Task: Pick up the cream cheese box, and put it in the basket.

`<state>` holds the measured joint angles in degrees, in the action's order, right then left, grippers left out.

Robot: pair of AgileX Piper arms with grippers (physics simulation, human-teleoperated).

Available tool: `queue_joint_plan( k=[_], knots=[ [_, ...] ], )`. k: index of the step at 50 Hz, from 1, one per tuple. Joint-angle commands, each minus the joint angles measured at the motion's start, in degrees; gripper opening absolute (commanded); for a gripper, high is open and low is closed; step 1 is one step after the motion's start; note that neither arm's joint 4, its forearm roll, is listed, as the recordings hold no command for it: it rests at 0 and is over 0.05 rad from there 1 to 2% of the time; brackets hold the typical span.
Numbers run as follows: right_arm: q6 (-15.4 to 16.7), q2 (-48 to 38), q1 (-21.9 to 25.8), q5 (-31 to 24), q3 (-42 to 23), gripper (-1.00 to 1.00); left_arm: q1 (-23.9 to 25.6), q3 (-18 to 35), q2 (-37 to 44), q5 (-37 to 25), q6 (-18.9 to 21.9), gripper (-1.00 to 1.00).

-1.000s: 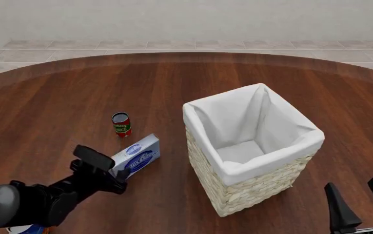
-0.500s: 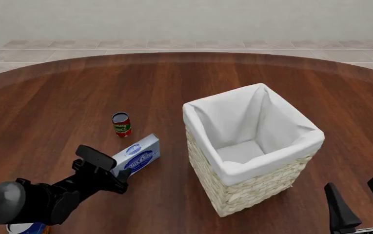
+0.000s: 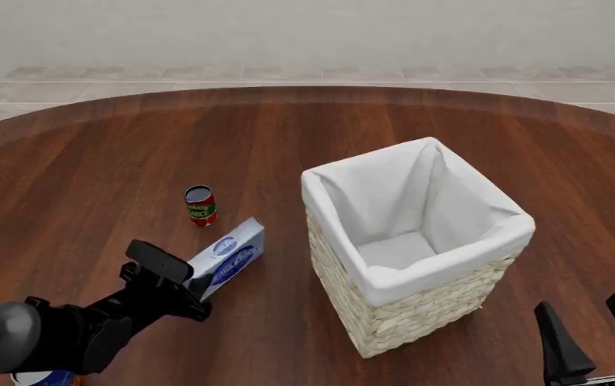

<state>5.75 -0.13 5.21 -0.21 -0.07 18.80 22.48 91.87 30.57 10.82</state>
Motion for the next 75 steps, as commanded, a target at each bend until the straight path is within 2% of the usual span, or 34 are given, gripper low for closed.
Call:
queue_joint_plan(
  k=[1,19,53,61,75],
  knots=[
    [0.0,0.0,0.1,0.0,0.0,1.00,0.6,-0.4,-1.0,-0.2,0.7,-1.00],
    [0.0,0.0,0.2,0.1,0.0,1.00,2.0,-1.4,-5.1,-2.9,0.7,-1.00],
    [-0.2,-0.1,0.1,0.3,-0.1,1.00,3.8,2.2,-11.8,-9.6,1.5,-1.00],
    [-0.1,0.0,0.0,0.3,-0.1,1.00,3.6,2.1,-12.8,-9.5,2.2,-1.00],
    [-0.2,0.1,-0.1,0.3,-0.1,1.00,3.1,3.5,-15.3,-11.4,0.7,-1.00]
  ],
)
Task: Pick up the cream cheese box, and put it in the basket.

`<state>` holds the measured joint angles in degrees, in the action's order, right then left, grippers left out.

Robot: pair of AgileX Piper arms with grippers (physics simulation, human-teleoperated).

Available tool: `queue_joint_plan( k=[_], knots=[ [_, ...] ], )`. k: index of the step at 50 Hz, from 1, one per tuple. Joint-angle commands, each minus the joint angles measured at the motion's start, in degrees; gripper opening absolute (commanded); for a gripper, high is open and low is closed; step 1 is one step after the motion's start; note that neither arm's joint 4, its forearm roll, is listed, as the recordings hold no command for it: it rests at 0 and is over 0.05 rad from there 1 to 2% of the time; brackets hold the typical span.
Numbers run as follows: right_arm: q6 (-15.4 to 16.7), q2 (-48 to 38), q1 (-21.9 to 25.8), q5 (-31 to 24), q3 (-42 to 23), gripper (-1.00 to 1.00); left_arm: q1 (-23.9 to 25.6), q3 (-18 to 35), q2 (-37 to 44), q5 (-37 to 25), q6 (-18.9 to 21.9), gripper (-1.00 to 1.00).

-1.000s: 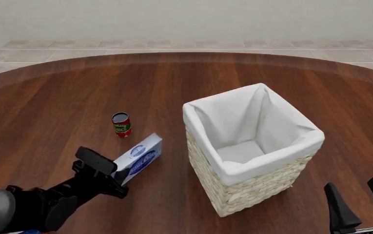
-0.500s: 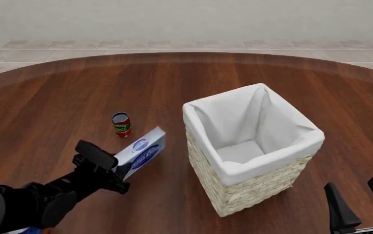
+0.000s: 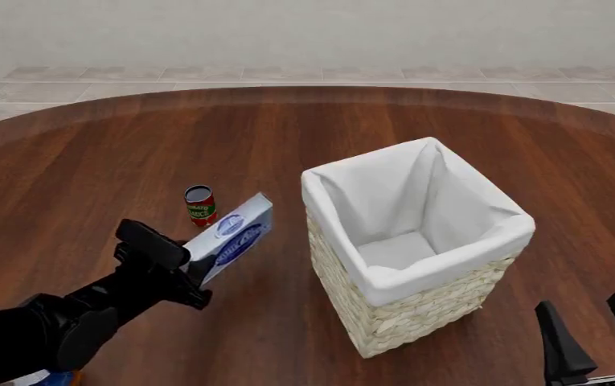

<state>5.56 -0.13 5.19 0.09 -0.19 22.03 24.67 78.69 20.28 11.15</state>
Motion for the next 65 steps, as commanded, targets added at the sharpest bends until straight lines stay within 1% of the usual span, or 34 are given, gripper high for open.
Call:
queue_joint_plan(
  k=[1,11,20,27,44,65],
  knots=[
    [-0.1,0.1,-0.1,0.0,0.0,1.00,-0.1,1.5,-2.3,-1.2,0.4,-1.00],
    [-0.1,0.1,-0.2,0.1,0.0,1.00,0.1,3.2,-4.2,-2.7,0.7,-1.00],
    [-0.2,0.1,-0.1,0.1,-0.1,1.00,0.4,5.1,-7.6,-5.4,1.7,-1.00],
    [-0.2,0.1,-0.2,0.1,-0.1,1.00,0.3,5.1,-8.0,-5.3,1.3,-1.00],
    [-0.2,0.1,0.2,0.1,-0.1,1.00,1.0,6.0,-9.7,-6.4,2.0,-1.00],
    [-0.3,0.1,0.4,0.1,-0.2,1.00,1.2,8.7,-11.1,-8.6,3.4,-1.00]
  ],
)
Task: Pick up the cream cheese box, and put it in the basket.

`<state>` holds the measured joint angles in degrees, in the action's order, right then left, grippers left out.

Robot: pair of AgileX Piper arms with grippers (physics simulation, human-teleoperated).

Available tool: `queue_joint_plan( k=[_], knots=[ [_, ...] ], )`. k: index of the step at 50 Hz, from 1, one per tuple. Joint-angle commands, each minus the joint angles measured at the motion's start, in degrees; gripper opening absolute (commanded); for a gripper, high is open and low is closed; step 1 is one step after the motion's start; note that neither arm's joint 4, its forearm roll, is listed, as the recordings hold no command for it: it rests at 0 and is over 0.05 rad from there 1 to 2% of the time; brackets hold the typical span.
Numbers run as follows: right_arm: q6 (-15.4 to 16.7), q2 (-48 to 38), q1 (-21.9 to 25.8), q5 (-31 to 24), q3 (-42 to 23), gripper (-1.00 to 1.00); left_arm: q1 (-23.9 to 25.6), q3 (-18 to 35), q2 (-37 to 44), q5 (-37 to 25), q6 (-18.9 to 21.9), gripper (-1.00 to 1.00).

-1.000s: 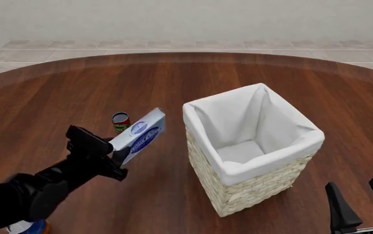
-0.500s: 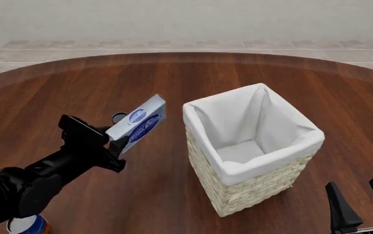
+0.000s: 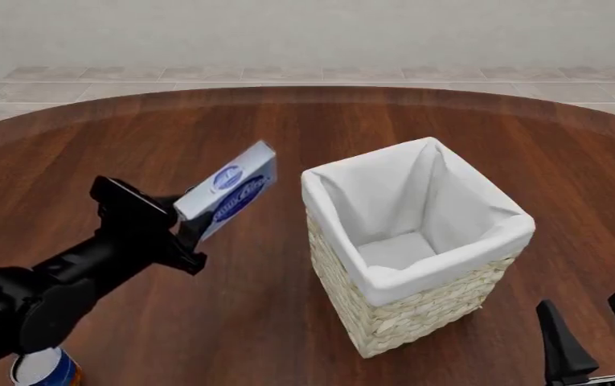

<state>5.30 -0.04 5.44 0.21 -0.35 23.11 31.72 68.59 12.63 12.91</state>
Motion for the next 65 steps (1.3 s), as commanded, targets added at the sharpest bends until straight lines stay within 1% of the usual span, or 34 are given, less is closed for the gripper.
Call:
queue_joint_plan(
  k=[1,15,18,26,40,65],
  knots=[
    [-0.1,0.0,0.1,0.0,0.0,1.00,0.2,1.8,-1.0,-1.1,1.7,-1.00],
    [-0.2,0.0,0.2,0.0,-0.2,1.00,1.3,4.7,-1.3,-2.8,3.2,-1.00],
    [-0.2,0.0,0.2,0.0,-0.2,1.00,1.5,5.2,-1.5,-3.1,2.4,-1.00],
    [-0.3,0.0,0.3,0.0,-0.3,1.00,1.8,6.9,-1.2,-4.0,3.9,-1.00],
    [-0.2,0.0,0.6,0.0,-0.3,1.00,2.0,8.2,-0.9,-4.2,4.7,-1.00],
    [-0.5,0.0,0.6,0.1,-0.2,1.00,4.0,10.2,0.3,-3.5,5.0,-1.00]
  ],
)
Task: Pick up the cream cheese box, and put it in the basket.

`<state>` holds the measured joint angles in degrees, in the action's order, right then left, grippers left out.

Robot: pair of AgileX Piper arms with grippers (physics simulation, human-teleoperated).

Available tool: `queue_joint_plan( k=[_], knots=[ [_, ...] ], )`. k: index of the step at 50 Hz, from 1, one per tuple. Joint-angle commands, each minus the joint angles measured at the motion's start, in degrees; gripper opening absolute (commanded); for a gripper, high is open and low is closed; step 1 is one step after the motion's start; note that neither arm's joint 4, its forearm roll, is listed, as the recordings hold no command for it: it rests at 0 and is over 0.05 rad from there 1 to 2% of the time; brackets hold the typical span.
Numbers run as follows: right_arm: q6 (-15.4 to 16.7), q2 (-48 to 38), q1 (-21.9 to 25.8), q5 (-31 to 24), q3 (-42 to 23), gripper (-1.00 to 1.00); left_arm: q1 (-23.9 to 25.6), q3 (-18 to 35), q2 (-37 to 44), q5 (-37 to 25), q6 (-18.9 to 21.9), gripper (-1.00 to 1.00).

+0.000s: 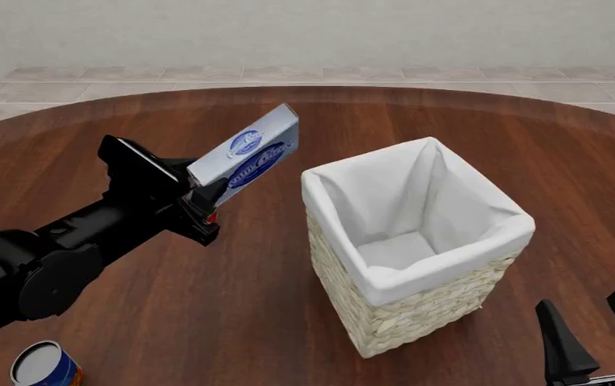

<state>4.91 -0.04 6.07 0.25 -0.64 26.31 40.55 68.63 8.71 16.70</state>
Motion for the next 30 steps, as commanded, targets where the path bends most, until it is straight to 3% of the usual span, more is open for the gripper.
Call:
queue_joint_plan(
  k=[1,30],
  knots=[
    [-0.1,0.0,0.0,0.0,0.1,1.00,1.1,1.6,0.5,0.5,1.1,-1.00],
    [-0.3,0.0,0.1,0.1,0.0,1.00,5.0,5.9,2.4,0.8,1.5,-1.00]
  ],
)
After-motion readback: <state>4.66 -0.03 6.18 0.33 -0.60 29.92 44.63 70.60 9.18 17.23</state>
